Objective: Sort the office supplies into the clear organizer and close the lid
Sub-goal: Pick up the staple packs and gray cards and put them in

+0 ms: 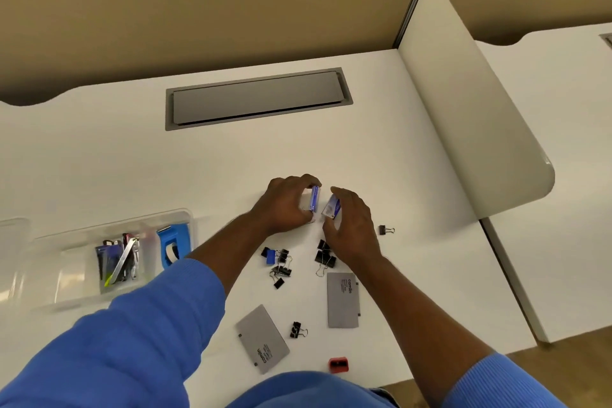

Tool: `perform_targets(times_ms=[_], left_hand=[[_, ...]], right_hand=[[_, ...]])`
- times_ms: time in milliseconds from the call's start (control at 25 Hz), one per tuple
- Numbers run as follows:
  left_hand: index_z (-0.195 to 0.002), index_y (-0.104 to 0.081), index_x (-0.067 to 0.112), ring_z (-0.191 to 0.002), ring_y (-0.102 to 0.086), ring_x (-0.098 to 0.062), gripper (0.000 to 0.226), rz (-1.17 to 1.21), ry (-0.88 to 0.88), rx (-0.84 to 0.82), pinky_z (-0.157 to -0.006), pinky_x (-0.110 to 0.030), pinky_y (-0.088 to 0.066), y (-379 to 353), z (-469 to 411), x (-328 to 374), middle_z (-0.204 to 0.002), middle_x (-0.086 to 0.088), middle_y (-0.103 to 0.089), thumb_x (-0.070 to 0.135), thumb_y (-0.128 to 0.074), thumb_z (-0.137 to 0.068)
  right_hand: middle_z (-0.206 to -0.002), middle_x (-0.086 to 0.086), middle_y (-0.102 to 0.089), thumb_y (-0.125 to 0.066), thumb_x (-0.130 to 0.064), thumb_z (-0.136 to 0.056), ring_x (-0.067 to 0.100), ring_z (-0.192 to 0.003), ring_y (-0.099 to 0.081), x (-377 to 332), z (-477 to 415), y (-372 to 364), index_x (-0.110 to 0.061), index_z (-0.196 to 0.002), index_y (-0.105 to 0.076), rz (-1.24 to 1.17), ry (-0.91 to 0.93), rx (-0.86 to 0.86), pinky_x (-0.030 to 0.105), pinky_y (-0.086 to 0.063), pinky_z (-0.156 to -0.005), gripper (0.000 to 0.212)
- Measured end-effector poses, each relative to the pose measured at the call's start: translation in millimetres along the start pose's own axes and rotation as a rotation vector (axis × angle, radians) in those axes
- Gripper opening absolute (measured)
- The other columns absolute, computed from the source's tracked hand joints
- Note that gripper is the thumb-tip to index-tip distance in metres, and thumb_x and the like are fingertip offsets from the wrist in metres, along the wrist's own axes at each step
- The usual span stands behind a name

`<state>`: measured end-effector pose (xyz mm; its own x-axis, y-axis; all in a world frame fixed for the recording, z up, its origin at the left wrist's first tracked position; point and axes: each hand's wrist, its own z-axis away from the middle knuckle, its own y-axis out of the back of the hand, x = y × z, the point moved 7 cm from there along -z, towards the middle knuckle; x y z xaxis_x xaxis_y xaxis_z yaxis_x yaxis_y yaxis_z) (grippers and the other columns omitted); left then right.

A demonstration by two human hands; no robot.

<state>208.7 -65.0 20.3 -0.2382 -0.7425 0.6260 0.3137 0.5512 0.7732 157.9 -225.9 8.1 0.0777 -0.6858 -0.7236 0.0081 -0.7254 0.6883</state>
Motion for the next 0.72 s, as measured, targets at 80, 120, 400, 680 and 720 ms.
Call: perform_targets(times_ms=[80, 120, 400, 680, 720], left_hand=[[-0.124, -0.055, 0.031, -0.108, -0.061, -0.011, 0.053, 0.033, -0.018, 0.058, -0.098, -0.026, -0.036, 9.2, 19.7, 3.3, -0.118, 0.014, -0.066, 0.031, -0.076, -0.075], [-0.123, -0.056, 0.031, -0.107, -0.061, -0.008, 0.050, 0.048, -0.032, 0.089, -0.097, -0.022, -0.033, 14.3, 30.4, 4.2, -0.117, 0.015, -0.066, 0.032, -0.076, -0.076], [-0.126, -0.059, 0.034, -0.098, -0.057, -0.003, 0.057, 0.155, 0.022, 0.186, -0.094, -0.028, -0.041, 53.6, 119.9, -16.6, -0.109, 0.018, -0.061, 0.046, -0.077, -0.074], [-0.133, -0.057, 0.030, -0.119, -0.052, -0.013, 0.065, -0.021, 0.099, 0.267, -0.099, -0.025, -0.029, 93.2, 237.4, -82.8, -0.129, 0.008, -0.061, 0.044, -0.078, -0.073], [-0.137, -0.055, 0.031, -0.124, -0.050, -0.015, 0.069, -0.038, 0.145, 0.251, -0.102, -0.027, -0.027, 95.7, 256.0, -95.6, -0.133, 0.007, -0.060, 0.046, -0.077, -0.073]], right_hand=[[-0.135, -0.005, -0.055, -0.067, -0.019, -0.086, 0.008, -0.123, -0.046, -20.9, 6.1, -1.4, -0.021, -0.139, -0.049, -0.010, 0.069, 0.001, 0.018, -0.032, -0.105, 0.056], [-0.134, -0.002, -0.057, -0.068, -0.018, -0.085, 0.010, -0.121, -0.049, -33.3, 8.9, -2.9, -0.018, -0.137, -0.051, -0.010, 0.121, 0.005, 0.020, -0.035, -0.105, 0.055], [-0.123, -0.005, -0.058, -0.069, -0.010, -0.082, 0.014, -0.112, -0.053, -112.0, 52.8, -29.9, -0.020, -0.126, -0.055, -0.004, 0.328, 0.015, 0.021, -0.041, -0.096, 0.047], [-0.129, -0.005, -0.059, -0.067, -0.014, -0.082, 0.014, -0.121, -0.055, -183.4, 104.4, -88.6, -0.018, -0.133, -0.055, -0.016, 0.368, -0.023, 0.028, -0.040, -0.106, 0.052], [-0.131, -0.006, -0.059, -0.067, -0.016, -0.083, 0.012, -0.123, -0.054, -190.7, 113.2, -100.2, -0.020, -0.136, -0.053, -0.011, 0.355, -0.051, 0.027, -0.038, -0.108, 0.055]])
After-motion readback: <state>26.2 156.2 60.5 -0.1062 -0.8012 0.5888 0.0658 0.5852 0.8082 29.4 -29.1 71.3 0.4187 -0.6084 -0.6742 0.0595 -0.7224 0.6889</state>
